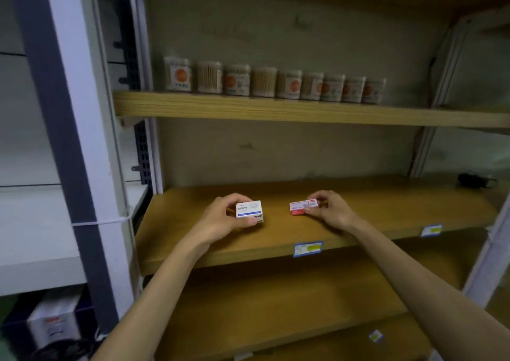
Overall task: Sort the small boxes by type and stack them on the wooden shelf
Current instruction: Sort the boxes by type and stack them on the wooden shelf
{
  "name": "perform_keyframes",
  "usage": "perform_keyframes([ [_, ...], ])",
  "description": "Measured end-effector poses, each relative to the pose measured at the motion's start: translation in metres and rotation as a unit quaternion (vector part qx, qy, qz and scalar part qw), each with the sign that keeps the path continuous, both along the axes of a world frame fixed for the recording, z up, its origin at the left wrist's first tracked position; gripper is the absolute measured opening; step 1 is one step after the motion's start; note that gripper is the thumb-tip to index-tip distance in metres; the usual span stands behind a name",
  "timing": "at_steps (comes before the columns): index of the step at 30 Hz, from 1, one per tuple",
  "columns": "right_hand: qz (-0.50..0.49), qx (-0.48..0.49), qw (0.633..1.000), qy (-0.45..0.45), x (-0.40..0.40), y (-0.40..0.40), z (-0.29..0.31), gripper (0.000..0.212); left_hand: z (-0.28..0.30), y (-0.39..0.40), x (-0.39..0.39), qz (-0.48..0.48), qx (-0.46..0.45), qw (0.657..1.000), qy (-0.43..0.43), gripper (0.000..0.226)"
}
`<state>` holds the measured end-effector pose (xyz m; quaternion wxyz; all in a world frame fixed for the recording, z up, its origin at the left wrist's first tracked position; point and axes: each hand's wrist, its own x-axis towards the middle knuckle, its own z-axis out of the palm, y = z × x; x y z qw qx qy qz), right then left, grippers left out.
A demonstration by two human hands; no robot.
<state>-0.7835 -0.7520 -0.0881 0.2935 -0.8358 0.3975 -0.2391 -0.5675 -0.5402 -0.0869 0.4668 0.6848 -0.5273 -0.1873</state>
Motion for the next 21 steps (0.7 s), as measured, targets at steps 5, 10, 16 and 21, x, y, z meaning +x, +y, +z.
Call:
perform_keyframes([
  [5,0.016,-0.033,0.998,0.058,0.015,-0.047,-0.001,0.048,0.002,-0.02,-0.005,0.023,0.015,1.0,-0.014,0.037],
  [10,0.007,-0.06,0.993,0.104,0.027,-0.084,-0.008,0.063,0.013,-0.041,-0.026,0.049,0.006,0.999,-0.014,0.035],
  [16,0.078,-0.094,0.985,0.12,0.018,-0.109,0.002,0.059,0.021,-0.084,-0.062,0.088,-0.012,0.996,-0.002,0.041],
  [21,0.089,-0.119,0.984,0.094,-0.04,-0.161,0.019,0.052,0.028,-0.143,-0.095,0.082,0.01,0.995,-0.047,0.042],
])
